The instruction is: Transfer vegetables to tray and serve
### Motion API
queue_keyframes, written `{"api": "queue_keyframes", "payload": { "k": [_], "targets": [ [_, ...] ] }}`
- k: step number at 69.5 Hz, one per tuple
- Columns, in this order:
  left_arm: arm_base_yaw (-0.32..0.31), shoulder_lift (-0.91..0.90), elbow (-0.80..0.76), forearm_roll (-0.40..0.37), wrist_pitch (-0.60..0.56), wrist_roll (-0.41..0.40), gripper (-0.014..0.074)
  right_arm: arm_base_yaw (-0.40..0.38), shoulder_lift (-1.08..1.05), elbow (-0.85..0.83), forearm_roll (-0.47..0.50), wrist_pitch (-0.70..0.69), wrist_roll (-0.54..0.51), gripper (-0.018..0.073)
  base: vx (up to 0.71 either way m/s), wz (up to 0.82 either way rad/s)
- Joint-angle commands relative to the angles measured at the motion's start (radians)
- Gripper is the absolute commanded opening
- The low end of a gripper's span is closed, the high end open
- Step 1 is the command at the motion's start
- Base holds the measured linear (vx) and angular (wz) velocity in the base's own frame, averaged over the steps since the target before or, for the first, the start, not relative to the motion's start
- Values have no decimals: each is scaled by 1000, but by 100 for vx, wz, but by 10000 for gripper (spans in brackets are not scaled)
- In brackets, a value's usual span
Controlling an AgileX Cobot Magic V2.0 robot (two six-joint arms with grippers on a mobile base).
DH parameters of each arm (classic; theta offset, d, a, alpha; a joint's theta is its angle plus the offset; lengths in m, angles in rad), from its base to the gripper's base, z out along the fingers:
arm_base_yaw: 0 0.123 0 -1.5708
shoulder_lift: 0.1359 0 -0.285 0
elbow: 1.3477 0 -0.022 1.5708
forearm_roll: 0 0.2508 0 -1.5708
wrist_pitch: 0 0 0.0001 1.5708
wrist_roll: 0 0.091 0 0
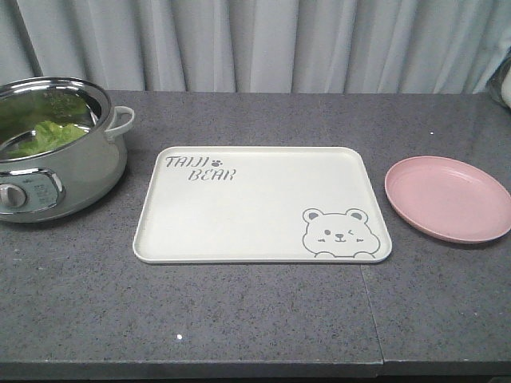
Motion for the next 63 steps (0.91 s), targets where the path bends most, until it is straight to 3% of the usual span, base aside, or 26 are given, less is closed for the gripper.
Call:
{"api": "queue_keyframes", "payload": {
  "k": [1, 63],
  "targets": [
    [0, -14, 5, -7, -69, 0, -6, -1, -3, 7, -8, -75, -3, -3, 0, 0],
    [0, -14, 5, -7, -80, -5, -6, -1, -3, 7, -6, -96, -1, -3, 0, 0]
  ]
}}
